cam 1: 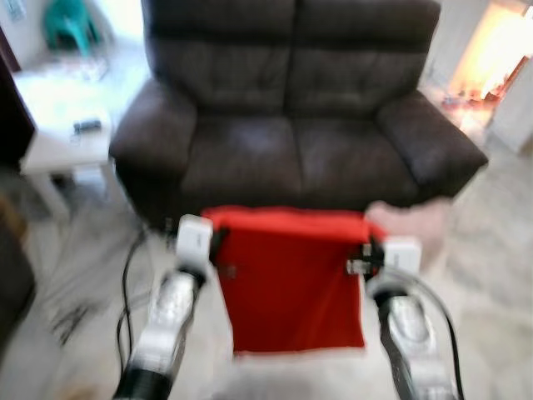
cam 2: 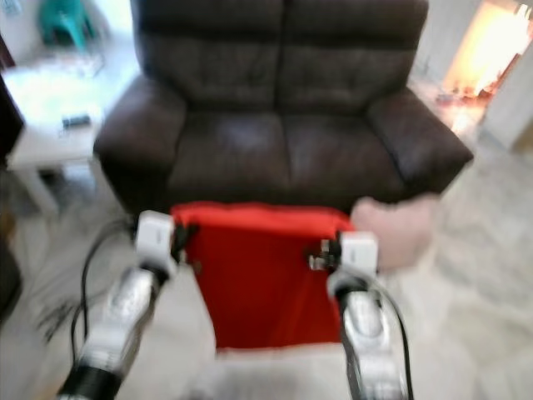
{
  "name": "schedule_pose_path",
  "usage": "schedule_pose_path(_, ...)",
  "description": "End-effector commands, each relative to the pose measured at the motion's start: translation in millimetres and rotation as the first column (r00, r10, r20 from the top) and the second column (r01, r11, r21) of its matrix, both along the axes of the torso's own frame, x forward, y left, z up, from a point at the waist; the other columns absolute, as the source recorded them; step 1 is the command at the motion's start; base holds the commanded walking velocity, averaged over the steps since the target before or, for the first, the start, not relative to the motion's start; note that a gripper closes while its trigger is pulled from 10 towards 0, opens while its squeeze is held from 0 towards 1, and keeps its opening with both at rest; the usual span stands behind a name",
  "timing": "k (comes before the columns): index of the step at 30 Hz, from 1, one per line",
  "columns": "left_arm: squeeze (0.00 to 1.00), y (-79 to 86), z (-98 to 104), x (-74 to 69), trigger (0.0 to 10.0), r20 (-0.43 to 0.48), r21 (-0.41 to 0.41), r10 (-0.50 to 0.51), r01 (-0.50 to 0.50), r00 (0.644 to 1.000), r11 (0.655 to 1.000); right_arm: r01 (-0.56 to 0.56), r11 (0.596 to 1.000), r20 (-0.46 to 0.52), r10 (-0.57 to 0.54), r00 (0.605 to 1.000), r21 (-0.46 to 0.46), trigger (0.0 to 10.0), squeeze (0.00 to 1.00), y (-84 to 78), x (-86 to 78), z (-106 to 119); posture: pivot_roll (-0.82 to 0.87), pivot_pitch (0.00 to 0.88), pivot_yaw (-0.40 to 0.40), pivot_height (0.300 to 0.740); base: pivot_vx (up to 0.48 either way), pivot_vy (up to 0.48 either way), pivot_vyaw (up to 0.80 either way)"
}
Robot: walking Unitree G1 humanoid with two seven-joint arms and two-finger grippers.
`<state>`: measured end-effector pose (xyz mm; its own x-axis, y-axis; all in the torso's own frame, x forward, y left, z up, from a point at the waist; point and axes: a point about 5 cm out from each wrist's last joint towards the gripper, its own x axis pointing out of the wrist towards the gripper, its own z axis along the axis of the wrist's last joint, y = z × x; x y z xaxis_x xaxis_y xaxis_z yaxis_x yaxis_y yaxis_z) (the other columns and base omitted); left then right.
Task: Move the pillow to the sofa from floor
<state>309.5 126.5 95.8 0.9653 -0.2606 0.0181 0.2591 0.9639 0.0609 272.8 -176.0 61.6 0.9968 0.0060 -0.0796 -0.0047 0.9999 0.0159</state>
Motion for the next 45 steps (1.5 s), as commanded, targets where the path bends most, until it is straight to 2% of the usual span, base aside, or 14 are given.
schedule_pose_path(1,0.00,27.2,11,2.4,10.0,0.055,0.002,0.119,-0.119,0.991,0.993,0.085,0.996,0.108,-0.087,0.990,0.018,10.0,0.00,-17.3,8.1,23,-0.02,0.000,-0.062,0.740,0.000,0.000,0.00)
schedule_pose_path(14,0.00,21.8,20,5.0,10.0,0.084,-0.018,0.092,-0.091,0.992,0.996,0.058,0.998,0.123,-0.061,0.991,0.027,10.0,0.00,-13.2,9.3,25,-0.02,0.000,-0.060,0.740,0.000,0.000,0.00)
schedule_pose_path(24,0.00,23.8,23,5.4,10.0,0.096,0.009,0.098,-0.099,0.991,0.995,0.037,0.999,0.121,-0.039,0.992,0.020,10.0,0.00,-10.0,9.0,24,-0.01,0.000,-0.057,0.740,0.074,0.000,0.00)
schedule_pose_path(45,0.00,26.9,22,5.5,10.0,0.097,0.013,0.117,-0.118,0.988,0.993,-0.015,1.000,0.127,0.013,0.992,0.014,10.0,0.00,-3.5,8.8,25,-0.01,0.000,-0.060,0.740,0.271,0.000,0.67)
